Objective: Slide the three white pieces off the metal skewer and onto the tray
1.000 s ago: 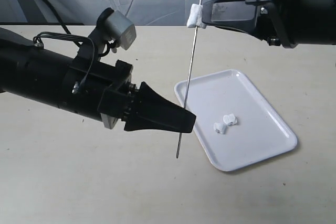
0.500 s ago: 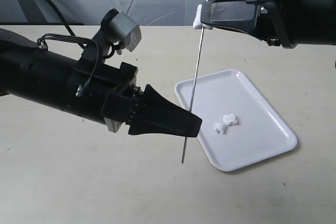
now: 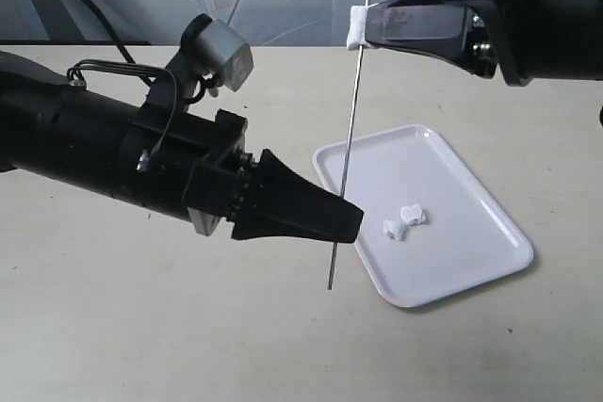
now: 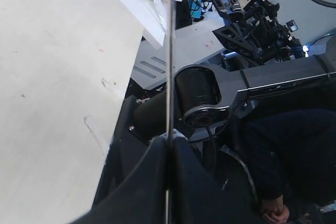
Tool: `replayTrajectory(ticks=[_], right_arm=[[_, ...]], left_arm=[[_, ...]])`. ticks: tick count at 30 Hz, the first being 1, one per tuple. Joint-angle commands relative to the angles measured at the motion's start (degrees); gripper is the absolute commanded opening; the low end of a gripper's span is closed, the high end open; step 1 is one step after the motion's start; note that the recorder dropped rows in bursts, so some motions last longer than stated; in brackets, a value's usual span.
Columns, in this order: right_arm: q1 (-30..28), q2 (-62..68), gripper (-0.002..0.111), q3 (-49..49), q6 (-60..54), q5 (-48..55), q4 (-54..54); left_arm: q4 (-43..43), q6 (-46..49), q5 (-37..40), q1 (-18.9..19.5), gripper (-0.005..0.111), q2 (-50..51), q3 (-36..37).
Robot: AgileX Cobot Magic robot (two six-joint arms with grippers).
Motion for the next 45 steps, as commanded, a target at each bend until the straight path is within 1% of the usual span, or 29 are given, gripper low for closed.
replayTrajectory(ticks=[1,3,6,10,12,17,24,33,45], right_arm=[[0.0,-0.1,-0.001,-0.1,-0.4,-2.6,2.1],[0.0,-0.1,-0.001,-0.1,-0.4,-3.8,2.1],[0.0,-0.1,-0.001,-0.1,-0.4,-4.1,2.1],[0.0,-0.1,-0.001,-0.1,-0.4,-6.2,2.5],[0.0,-0.1,-0.001,-0.1,-0.4,-6.8,2.5],[0.0,-0.1,-0.001,-0.1,-0.5,-8.2,2.5],[0.0,-0.1,-0.001,-0.1,-0.5,-10.7,2.7],[0.0,-0.1,-0.001,-0.1,-0.5,-14.8,2.7],[0.0,-0.1,-0.001,-0.1,-0.5,-19.2,2.5]], left_arm=[[1.1,-0.9,0.7,-0.4,0.000,0.0,-0.2],[2.9,-1.8,0.7,-0.4,0.000,0.0,-0.2],[3.3,-1.8,0.7,-0.4,0.000,0.0,-0.1],[7.7,-4.7,0.7,-0.4,0.000,0.0,-0.1],[8.7,-4.8,0.7,-0.4,0.000,0.0,0.6],[14.2,-7.2,0.7,-0.4,0.000,0.0,2.2],[14.8,-7.4,0.7,-0.4,0.000,0.0,2.7],[20.5,-10.8,-0.1,-0.4,0.000,0.0,2.7],[24.0,-13.6,-2.3,-0.4,0.000,0.0,2.7]])
